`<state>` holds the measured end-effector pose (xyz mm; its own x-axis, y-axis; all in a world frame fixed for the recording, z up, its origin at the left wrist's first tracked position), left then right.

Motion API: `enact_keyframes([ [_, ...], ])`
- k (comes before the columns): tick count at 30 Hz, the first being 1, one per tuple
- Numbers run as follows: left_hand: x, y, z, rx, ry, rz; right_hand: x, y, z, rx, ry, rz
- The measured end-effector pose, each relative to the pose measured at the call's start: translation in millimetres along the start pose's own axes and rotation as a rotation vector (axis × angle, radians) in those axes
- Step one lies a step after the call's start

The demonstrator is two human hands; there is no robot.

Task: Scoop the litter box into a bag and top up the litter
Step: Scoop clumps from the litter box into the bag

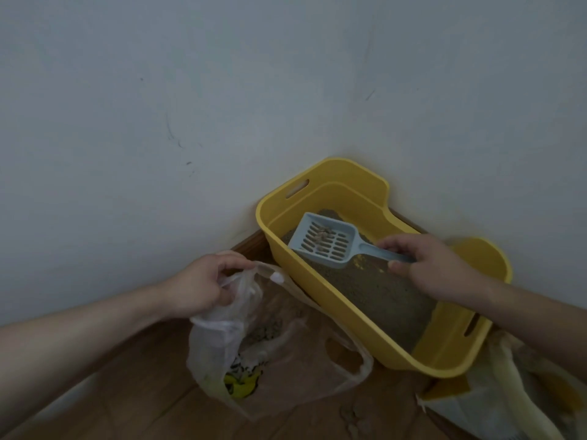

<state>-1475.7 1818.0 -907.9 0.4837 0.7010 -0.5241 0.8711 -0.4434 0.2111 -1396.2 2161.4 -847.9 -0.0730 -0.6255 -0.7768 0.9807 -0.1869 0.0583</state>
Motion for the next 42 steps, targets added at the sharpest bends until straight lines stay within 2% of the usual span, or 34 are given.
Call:
enact_keyframes([
  [9, -2, 5, -5, 0.011, -0.018, -0.027, 11, 24, 17, -0.104, -0.016, 0.156],
  [14, -1, 8, -5, 0.002, 0.047, -0.033, 17, 26, 19, -0.130, -0.030, 0.211],
  [21, 0, 9, -3, -0.013, 0.074, -0.012, 32, 28, 24, -0.193, 0.088, 0.339],
  [32, -7, 11, 5, 0.022, 0.033, -0.025, 53, 19, 43, -0.291, 0.164, 0.354],
  [42, -15, 12, 17, 0.003, 0.057, -0.009, 64, 13, 54, -0.246, 0.152, 0.366],
])
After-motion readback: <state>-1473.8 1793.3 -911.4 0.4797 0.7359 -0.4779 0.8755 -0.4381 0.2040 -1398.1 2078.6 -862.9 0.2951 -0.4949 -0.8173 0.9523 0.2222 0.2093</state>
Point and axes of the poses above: each hand's wrist, its own y-axis away from the middle knuckle, its own x-axis out of the palm, z = x × y, the point moved 4 cm from there along -y, towards the middle knuckle, and after that the axes turned 12 degrees about -z, right-handed, at the moved point
